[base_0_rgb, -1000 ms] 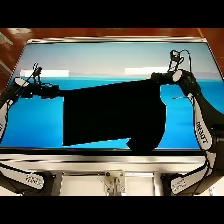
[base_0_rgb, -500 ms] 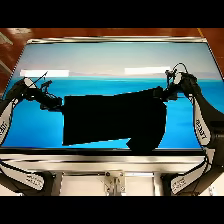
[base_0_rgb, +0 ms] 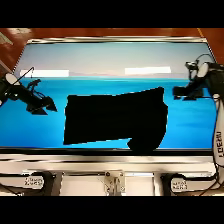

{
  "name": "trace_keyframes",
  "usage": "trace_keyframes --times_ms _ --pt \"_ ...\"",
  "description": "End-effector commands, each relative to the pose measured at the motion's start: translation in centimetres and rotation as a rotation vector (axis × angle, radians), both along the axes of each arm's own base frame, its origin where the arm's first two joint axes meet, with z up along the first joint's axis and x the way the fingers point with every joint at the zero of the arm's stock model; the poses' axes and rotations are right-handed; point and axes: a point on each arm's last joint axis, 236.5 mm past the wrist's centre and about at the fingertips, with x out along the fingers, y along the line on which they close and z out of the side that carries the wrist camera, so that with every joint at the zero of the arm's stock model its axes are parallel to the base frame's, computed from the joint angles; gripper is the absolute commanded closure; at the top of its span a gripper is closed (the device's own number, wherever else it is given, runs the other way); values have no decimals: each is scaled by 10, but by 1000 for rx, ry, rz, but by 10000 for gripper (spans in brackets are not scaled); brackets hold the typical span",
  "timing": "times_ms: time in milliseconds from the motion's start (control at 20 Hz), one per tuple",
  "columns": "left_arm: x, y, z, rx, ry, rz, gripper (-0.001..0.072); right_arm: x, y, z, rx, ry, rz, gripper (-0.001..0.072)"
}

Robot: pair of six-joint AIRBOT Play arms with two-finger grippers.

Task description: Fold the shirts.

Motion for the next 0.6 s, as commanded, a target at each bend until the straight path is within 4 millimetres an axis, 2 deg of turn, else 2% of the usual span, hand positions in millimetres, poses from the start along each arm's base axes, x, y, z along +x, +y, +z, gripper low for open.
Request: trace_keyframes --times_ms 0,50,100,200,350,550 --pt "-78 -15 -12 -52 99 29 34 -65 -22 16 136 98 -100 181" --pt "-102 -27 -28 -86 122 64 35 -76 -16 10 231 101 -140 177" --pt "-121 -43 -43 -144 119 102 36 -86 -6 2 339 105 -179 109" --pt "-133 -65 -59 -252 64 198 39 -100 12 -11 514 113 -239 109" --pt "-128 -64 -70 -258 24 272 55 -108 21 -28 573 129 -278 109" --pt "-107 -65 -75 -237 -48 304 57 -97 21 -32 568 84 -290 109"
